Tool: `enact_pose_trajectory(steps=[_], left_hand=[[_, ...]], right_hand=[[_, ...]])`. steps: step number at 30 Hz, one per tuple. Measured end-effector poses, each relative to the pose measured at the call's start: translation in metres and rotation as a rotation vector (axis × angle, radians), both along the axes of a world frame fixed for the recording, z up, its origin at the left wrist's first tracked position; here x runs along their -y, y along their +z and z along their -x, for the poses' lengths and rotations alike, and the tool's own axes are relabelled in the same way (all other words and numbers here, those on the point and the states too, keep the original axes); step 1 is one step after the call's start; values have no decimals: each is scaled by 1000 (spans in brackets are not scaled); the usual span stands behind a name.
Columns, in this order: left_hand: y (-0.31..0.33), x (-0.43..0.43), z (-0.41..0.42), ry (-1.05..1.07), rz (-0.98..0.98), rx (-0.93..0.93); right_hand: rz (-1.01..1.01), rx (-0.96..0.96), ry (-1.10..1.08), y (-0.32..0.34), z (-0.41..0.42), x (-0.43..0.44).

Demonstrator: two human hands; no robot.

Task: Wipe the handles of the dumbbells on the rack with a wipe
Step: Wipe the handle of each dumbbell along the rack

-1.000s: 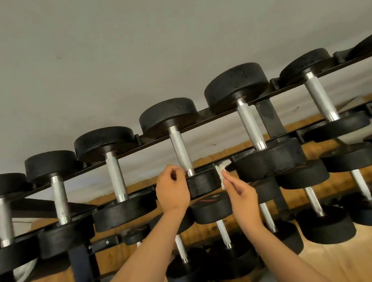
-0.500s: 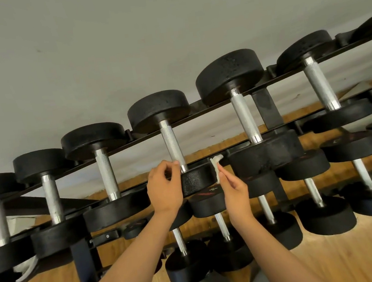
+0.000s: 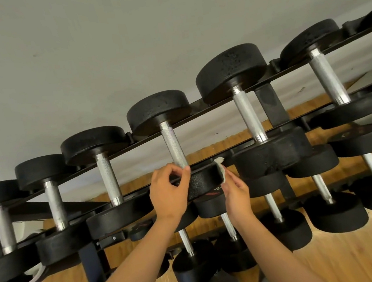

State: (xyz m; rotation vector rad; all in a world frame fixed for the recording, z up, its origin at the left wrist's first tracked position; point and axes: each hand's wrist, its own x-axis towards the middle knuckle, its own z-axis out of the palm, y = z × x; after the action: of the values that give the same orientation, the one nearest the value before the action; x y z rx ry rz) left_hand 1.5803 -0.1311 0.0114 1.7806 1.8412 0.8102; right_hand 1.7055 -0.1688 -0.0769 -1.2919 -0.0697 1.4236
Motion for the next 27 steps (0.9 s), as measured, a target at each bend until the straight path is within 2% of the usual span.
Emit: enact_pose_trajectory(steps=[7,16,21,24,27], left_hand=[[-1,-1,1,6,7,3],[1,0,0,20,16,31],[0,0,0,22,-3,34],[1,0,1,14,-7,28],[1,0,0,27,8,24]], right_hand=[[-34,-48,47,-2,-5,-6],[-24,41,2,12,0,2],[-179,221,-44,46,8,28],[-278,370,9,62,12,18],[-323,425,46,63,10,17]])
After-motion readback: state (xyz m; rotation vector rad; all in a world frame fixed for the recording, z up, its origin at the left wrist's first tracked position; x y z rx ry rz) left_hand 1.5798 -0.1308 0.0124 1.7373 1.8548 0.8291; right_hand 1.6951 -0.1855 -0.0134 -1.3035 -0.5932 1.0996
